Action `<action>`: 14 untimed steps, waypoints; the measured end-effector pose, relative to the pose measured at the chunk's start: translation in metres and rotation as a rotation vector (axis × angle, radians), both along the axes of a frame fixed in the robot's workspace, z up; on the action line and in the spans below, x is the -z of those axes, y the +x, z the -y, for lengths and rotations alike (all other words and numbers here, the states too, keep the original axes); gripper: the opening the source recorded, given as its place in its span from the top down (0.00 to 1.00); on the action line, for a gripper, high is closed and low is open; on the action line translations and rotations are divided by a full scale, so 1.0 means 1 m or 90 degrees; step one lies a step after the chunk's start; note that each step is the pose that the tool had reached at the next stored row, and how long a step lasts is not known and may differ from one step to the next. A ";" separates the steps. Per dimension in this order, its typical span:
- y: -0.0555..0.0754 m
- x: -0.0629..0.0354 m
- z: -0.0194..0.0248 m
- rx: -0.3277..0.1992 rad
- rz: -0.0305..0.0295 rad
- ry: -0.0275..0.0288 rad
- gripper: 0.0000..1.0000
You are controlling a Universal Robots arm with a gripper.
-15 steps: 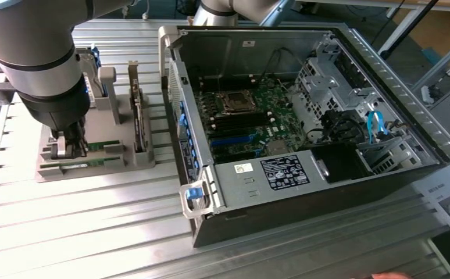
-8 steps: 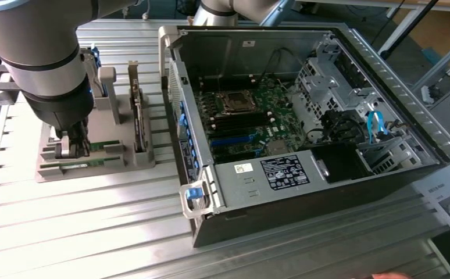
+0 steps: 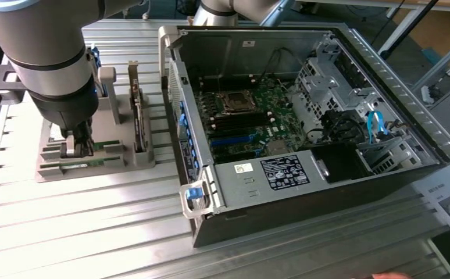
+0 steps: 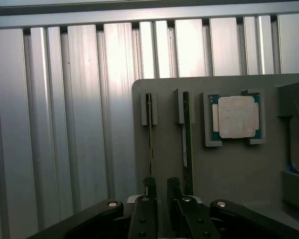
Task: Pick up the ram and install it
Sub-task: 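Pick up the ram and move it above insertion slot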
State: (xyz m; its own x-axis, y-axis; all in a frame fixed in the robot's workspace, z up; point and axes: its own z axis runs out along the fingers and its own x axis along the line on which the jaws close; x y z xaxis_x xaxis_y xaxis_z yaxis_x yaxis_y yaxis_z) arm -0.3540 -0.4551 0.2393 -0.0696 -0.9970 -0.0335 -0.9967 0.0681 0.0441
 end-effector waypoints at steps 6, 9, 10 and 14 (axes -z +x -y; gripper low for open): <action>0.002 0.0001 0.0000 0.000 0.0000 0.0001 0.76; 0.003 0.0000 0.0000 0.000 0.0000 0.0000 0.76; 0.003 0.0001 0.0000 0.000 -0.0001 -0.0001 0.76; 0.003 0.0023 0.0000 0.000 0.0000 0.0000 0.76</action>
State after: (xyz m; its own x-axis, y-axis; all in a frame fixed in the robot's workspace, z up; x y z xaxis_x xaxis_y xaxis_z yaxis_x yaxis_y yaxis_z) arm -0.3514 -0.4551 0.2370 -0.0696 -0.9970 -0.0335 -0.9967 0.0681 0.0441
